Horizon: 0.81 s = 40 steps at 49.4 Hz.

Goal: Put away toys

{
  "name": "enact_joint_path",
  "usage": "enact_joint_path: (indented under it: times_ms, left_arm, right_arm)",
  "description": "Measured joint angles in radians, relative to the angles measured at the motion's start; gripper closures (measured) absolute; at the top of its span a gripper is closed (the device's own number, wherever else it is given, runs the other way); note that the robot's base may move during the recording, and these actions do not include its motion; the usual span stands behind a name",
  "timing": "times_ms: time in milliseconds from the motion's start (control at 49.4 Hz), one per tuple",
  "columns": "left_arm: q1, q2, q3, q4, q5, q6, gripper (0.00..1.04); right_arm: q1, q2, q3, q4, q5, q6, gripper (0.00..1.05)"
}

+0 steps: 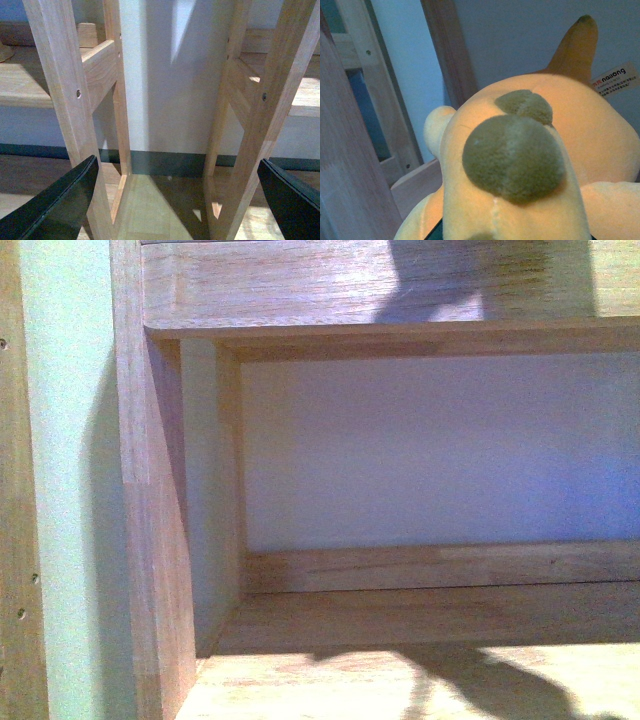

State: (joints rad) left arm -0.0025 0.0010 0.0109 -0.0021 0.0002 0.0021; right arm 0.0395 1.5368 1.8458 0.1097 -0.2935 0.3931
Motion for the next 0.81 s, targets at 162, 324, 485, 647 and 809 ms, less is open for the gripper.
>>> enact_joint_path:
  times_ms: [162,324,485,647,809]
  left_arm:
    - [0.0,0.0,0.0,0.0,0.0,0.0,0.06]
    - [0.0,0.0,0.0,0.0,0.0,0.0,0.06]
    - [0.0,0.0,0.0,0.0,0.0,0.0,0.06]
    - [0.0,0.0,0.0,0.0,0.0,0.0,0.06]
    - [0.0,0.0,0.0,0.0,0.0,0.0,0.06]
  right_arm:
    - [0.013,0.126,0.17,-0.068,-0.063,0.107,0.87]
    - [0.04,0.221,0.281,-0.122,-0.103,0.166,0.87]
    - [0.08,0.291,0.361,-0.181,-0.12,0.164,0.87]
    - [0.117,0.337,0.431,-0.211,-0.14,0.132,0.87]
    - [0.127,0.401,0.521,-0.233,-0.132,0.13,0.87]
